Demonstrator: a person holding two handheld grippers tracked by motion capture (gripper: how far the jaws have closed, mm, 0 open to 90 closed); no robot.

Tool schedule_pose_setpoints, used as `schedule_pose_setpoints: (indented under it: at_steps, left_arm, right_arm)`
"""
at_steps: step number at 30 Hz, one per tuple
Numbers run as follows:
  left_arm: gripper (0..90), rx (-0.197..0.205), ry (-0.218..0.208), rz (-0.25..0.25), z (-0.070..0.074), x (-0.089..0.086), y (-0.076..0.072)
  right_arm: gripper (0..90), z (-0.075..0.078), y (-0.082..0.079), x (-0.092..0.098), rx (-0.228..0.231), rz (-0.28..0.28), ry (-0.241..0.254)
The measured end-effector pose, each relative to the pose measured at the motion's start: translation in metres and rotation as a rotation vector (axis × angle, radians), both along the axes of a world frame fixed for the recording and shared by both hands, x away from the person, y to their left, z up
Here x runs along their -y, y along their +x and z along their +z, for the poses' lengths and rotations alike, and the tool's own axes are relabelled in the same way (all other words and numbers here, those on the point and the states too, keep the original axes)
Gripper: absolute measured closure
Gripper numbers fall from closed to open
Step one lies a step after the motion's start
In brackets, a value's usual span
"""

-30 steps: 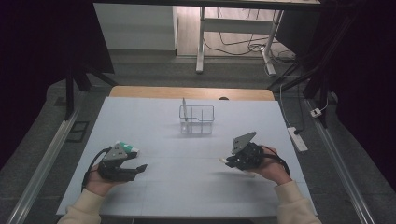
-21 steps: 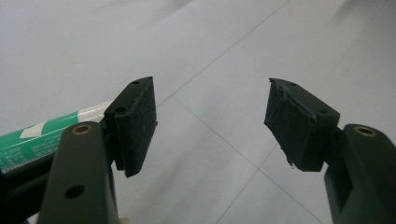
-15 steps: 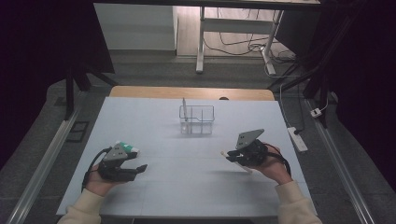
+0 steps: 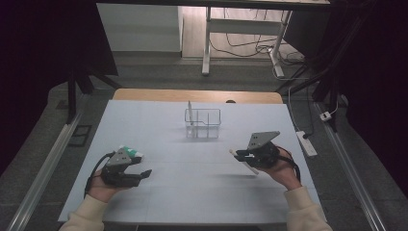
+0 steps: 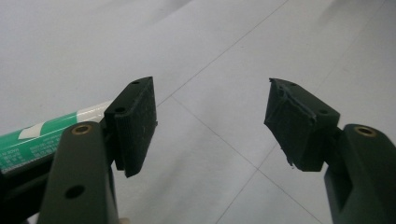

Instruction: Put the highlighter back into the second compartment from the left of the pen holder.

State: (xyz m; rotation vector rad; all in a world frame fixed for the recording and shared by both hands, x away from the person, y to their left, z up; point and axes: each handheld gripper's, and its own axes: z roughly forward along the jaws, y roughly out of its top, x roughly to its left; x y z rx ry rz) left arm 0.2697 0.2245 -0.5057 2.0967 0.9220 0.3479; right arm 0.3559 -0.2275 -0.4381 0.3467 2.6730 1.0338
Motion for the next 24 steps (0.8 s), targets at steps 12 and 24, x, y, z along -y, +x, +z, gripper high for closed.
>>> schedule_pose_setpoints:
  at_steps: [12,24]
  left_arm:
    - [34.0,0.000,0.000,0.000,0.000,0.000,0.000]
    - [34.0,0.003,-0.001,0.002,0.000,0.000,0.000]
  right_arm:
    - [78.0,0.007,0.000,0.006,0.073,-0.059,0.075]
    - [78.0,0.011,0.001,0.009,0.120,-0.114,0.147]
